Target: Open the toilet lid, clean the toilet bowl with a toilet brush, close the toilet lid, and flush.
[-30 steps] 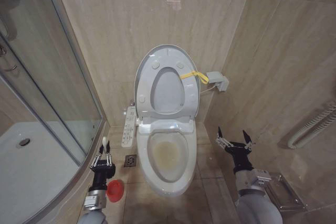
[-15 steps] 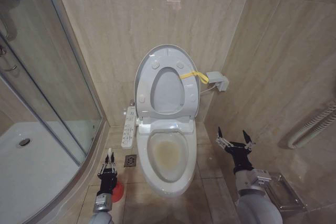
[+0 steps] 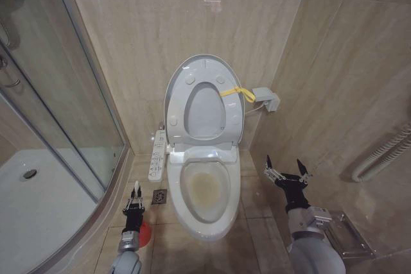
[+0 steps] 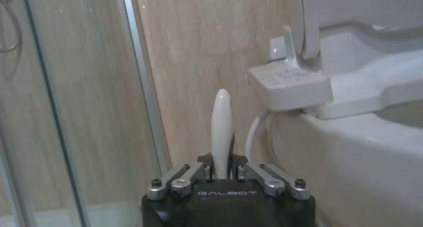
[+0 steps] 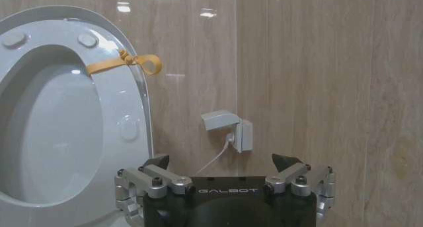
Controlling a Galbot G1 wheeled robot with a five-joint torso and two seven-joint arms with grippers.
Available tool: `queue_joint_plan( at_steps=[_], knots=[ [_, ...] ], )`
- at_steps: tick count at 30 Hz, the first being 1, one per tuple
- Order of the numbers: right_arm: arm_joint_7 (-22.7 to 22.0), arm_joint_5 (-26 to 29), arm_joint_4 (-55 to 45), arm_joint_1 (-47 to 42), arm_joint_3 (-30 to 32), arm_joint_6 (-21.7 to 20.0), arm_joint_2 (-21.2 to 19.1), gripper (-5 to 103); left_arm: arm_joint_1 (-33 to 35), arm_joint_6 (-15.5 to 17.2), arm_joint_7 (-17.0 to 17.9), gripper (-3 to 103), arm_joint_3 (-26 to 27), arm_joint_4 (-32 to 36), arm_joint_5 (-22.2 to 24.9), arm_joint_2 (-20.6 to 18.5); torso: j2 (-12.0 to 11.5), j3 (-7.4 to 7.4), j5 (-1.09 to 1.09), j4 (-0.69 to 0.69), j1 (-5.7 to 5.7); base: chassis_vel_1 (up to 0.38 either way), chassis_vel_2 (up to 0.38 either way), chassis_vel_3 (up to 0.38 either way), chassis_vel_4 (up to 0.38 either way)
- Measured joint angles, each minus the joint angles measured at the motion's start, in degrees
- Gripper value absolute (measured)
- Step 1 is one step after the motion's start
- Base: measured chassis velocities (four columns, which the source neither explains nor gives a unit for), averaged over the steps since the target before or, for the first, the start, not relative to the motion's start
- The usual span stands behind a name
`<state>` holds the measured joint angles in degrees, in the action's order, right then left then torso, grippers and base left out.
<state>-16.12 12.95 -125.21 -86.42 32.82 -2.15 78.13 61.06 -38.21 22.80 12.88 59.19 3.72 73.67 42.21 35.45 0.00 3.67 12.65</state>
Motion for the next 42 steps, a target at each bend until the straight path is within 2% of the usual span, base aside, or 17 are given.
queue_joint_plan(
  at_steps=[20,25,30,36,42],
  knots=[
    [0.0,0.0,0.0,0.0,0.0,0.0,0.0,100,-2.9,-0.3,-1.6,19,-1.6,-6.1,0.6,1.8,0.0,0.0,0.0,0.0,-0.01,0.0,0.0,0.0,0.0],
    [0.0,0.0,0.0,0.0,0.0,0.0,0.0,100,-4.4,-1.4,-2.4,19,-1.8,-9.9,0.2,2.3,0.0,0.0,0.0,-0.01,-0.01,0.0,0.0,0.0,0.0],
    [0.0,0.0,0.0,0.0,0.0,0.0,0.0,100,-7.0,-3.9,-3.5,19,-1.8,-15.6,-2.0,2.9,0.0,0.0,0.0,0.01,-0.01,0.0,0.0,0.0,0.0],
    [0.0,0.0,0.0,0.0,0.0,0.0,0.0,100,-7.4,-4.1,-5.0,19,-2.3,-17.8,-2.5,3.4,0.0,-0.01,-0.01,0.0,-0.01,0.0,0.0,0.0,0.0],
    [0.0,0.0,0.0,0.0,0.0,0.0,0.0,100,-7.2,-3.9,-4.8,19,-2.3,-18.3,-3.0,4.2,0.0,-0.01,0.0,0.0,-0.01,0.0,0.0,0.0,0.0]
  ],
)
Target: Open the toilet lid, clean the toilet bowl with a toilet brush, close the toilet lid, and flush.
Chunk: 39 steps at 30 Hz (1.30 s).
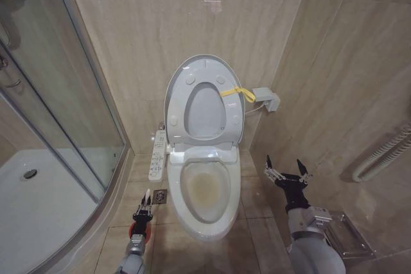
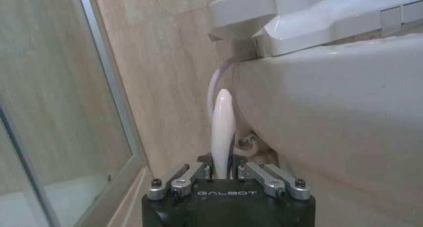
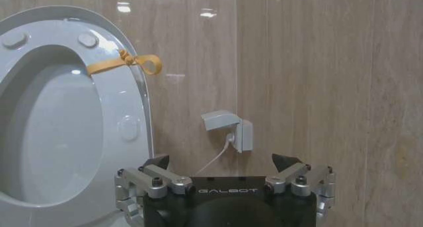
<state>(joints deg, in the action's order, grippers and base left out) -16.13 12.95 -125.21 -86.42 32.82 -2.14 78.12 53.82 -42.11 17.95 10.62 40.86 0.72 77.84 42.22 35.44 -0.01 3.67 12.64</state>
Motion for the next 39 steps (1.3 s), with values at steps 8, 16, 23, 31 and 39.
queue_joint_plan(
  at_steps=[8,16,23,31,39],
  knots=[
    [0.0,0.0,0.0,0.0,0.0,0.0,0.0,100,1.1,1.5,0.5,26,0.0,2.4,0.0,-0.4,0.0,0.0,0.01,-0.01,0.0,0.0,0.0,0.0,0.0],
    [0.0,0.0,0.0,0.0,0.0,0.0,0.0,100,3.9,2.4,2.3,53,0.2,7.8,-0.7,-1.6,0.0,0.01,0.01,0.0,0.0,0.0,0.0,0.0,0.0],
    [0.0,0.0,0.0,0.0,0.0,0.0,0.0,100,11.7,6.8,4.9,80,1.3,20.7,-2.7,-3.5,0.0,0.01,0.02,0.0,0.0,0.0,0.0,0.0,0.0],
    [0.0,0.0,0.0,0.0,0.0,0.0,0.0,100,20.5,12.9,6.5,100,3.7,37.1,-3.7,-6.3,0.0,0.0,0.0,-0.01,0.0,0.0,0.0,0.0,0.0],
    [0.0,0.0,0.0,0.0,0.0,0.0,0.0,100,27.0,19.9,7.1,100,7.2,54.8,-3.7,-8.9,0.0,0.0,0.01,0.0,0.0,0.0,0.0,0.0,0.0]
  ],
)
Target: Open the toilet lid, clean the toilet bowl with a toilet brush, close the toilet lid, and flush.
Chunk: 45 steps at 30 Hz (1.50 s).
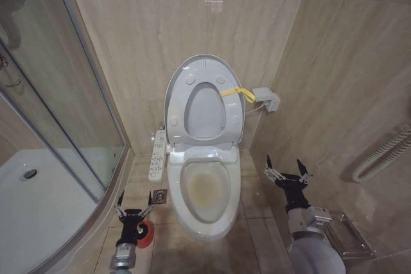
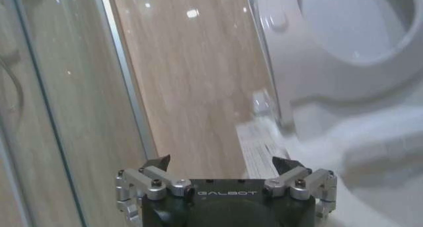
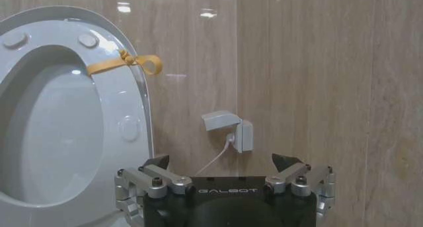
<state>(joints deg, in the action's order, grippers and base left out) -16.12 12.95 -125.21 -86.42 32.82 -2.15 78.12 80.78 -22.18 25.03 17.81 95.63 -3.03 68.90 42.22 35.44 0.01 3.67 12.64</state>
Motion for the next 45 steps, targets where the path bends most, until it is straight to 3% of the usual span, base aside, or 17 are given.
queue_joint_plan(
  at_steps=[4,15,19,24,28,33,39,45],
  knots=[
    [0.0,0.0,0.0,0.0,0.0,0.0,0.0,100,1.5,3.5,-1.0,100,2.2,6.7,0.8,-0.6,0.0,0.0,0.0,-0.01,0.0,0.0,0.0,0.0,0.0],
    [0.0,0.0,0.0,0.0,0.0,0.0,0.0,100,4.8,5.2,-9.1,100,8.3,16.6,7.7,-0.8,0.0,0.0,0.0,0.0,0.01,0.0,0.0,0.0,0.0],
    [0.0,0.0,0.0,0.0,0.0,0.0,0.0,100,7.9,5.1,-16.1,100,13.5,19.5,10.0,-0.3,0.0,0.0,0.0,-0.01,0.01,0.0,0.0,0.0,0.0],
    [0.0,0.0,0.0,0.0,0.0,0.0,0.0,100,9.7,4.6,-19.7,100,18.3,21.6,12.2,0.7,0.0,0.0,0.0,-0.01,0.0,0.0,0.0,0.0,0.0],
    [0.0,0.0,0.0,0.0,0.0,0.0,0.0,100,10.4,5.7,-18.8,100,20.8,23.3,13.5,1.3,0.0,0.0,0.0,0.0,0.01,0.0,0.0,0.0,0.0],
    [0.0,0.0,0.0,0.0,0.0,0.0,0.0,100,12.4,9.3,-14.2,100,23.9,27.5,14.8,1.4,0.0,0.0,0.0,0.0,0.0,0.0,0.0,0.0,0.0],
    [0.0,0.0,0.0,0.0,0.0,0.0,0.0,100,13.8,9.6,-13.5,100,24.8,29.9,14.9,1.3,0.0,0.0,-0.01,-0.01,0.0,0.0,0.0,0.0,0.0],
    [0.0,0.0,0.0,0.0,0.0,0.0,0.0,100,13.7,6.7,-13.8,100,24.4,29.8,15.2,1.3,0.0,0.0,-0.01,0.0,0.0,0.0,0.0,0.0,0.0]
  ],
)
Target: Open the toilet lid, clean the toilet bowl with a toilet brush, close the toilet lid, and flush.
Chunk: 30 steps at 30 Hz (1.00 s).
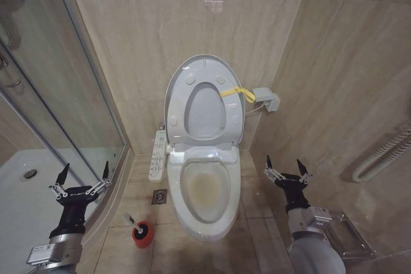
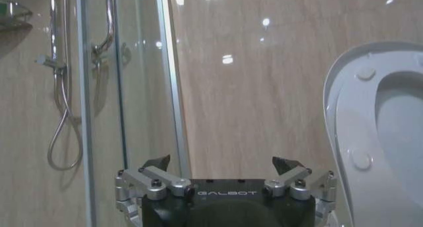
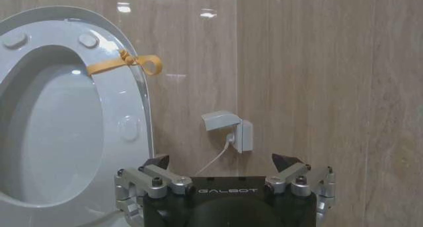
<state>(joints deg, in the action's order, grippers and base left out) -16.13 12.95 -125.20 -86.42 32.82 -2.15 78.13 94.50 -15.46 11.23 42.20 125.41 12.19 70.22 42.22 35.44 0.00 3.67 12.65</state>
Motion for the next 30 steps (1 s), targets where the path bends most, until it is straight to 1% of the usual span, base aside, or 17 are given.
queue_joint_plan(
  at_steps=[1,3,6,7,9,10,11,13,15,16,19,20,21,24,30],
  knots=[
    [0.0,0.0,0.0,0.0,0.0,0.0,0.0,100,0.0,0.0,0.0,100,0.0,0.0,0.0,0.0,0.0,0.0,0.0,0.0,0.0,0.0,0.0,0.0,0.0],
    [0.0,0.0,0.0,0.0,0.0,0.0,0.0,100,-0.2,-1.2,-0.1,100,-0.6,-1.1,-0.1,0.4,0.0,0.0,0.0,0.0,0.0,0.0,0.0,0.0,0.0],
    [0.0,0.0,0.0,0.0,0.0,0.0,0.0,100,-0.3,-1.5,0.1,100,-1.0,-1.8,-0.2,0.7,0.0,0.0,0.0,0.0,0.0,0.0,0.0,0.0,0.0],
    [0.0,0.0,0.0,0.0,0.0,0.0,0.0,100,-0.4,-0.9,0.9,100,-1.3,-2.0,-0.3,0.9,0.0,0.0,0.01,-0.01,0.0,0.0,0.0,0.0,0.0],
    [0.0,0.0,0.0,0.0,0.0,0.0,0.0,100,-0.4,1.6,3.1,100,-1.9,-1.5,-0.3,1.1,0.0,0.01,0.01,-0.01,0.0,0.0,0.0,0.0,0.0],
    [0.0,0.0,0.0,0.0,0.0,0.0,0.0,100,-0.4,1.6,3.1,100,-1.9,-1.5,-0.3,1.1,0.0,0.01,0.01,-0.01,0.0,0.0,0.0,0.0,0.0],
    [0.0,0.0,0.0,0.0,0.0,0.0,0.0,100,-0.4,3.6,4.4,100,-2.3,-0.8,-0.1,1.1,0.0,0.0,0.0,0.0,0.0,0.0,0.0,0.0,0.0],
    [0.0,0.0,0.0,0.0,0.0,0.0,0.0,100,-0.6,5.0,4.9,100,-2.6,-0.2,0.0,1.1,0.0,0.01,0.0,0.0,0.0,0.0,0.0,0.0,0.0],
    [0.0,0.0,0.0,0.0,0.0,0.0,0.0,100,-0.6,5.2,4.9,100,-2.7,-0.1,0.1,1.1,0.0,0.0,0.0,0.0,0.0,0.0,0.0,0.0,0.0],
    [0.0,0.0,0.0,0.0,0.0,0.0,0.0,100,-0.7,5.2,4.8,100,-2.9,0.0,0.2,1.1,0.0,0.0,0.0,0.0,0.0,0.0,0.0,0.0,0.0],
    [0.0,0.0,0.0,0.0,0.0,0.0,0.0,100,-0.9,4.5,2.5,100,-2.9,0.0,1.4,1.1,0.0,0.0,0.0,0.0,0.0,0.0,0.0,0.0,0.0],
    [0.0,0.0,0.0,0.0,0.0,0.0,0.0,100,-0.9,4.5,2.5,100,-2.9,0.0,1.4,1.1,0.0,0.0,0.0,0.0,0.0,0.0,0.0,0.0,0.0],
    [0.0,0.0,0.0,0.0,0.0,0.0,0.0,100,-1.1,3.8,1.5,100,-3.0,-0.2,2.0,1.0,0.0,0.0,0.0,0.0,0.0,0.0,0.0,0.0,0.0],
    [0.0,0.0,0.0,0.0,0.0,0.0,0.0,100,-1.3,3.3,0.1,100,-3.1,-0.7,3.8,0.9,0.0,0.0,0.0,0.0,0.0,0.0,0.0,0.0,0.0],
    [0.0,0.0,0.0,0.0,0.0,0.0,0.0,100,-1.9,3.2,-1.2,100,-3.8,-2.1,5.9,0.8,0.0,0.0,0.0,0.0,0.0,0.0,0.0,0.0,0.0]
  ],
)
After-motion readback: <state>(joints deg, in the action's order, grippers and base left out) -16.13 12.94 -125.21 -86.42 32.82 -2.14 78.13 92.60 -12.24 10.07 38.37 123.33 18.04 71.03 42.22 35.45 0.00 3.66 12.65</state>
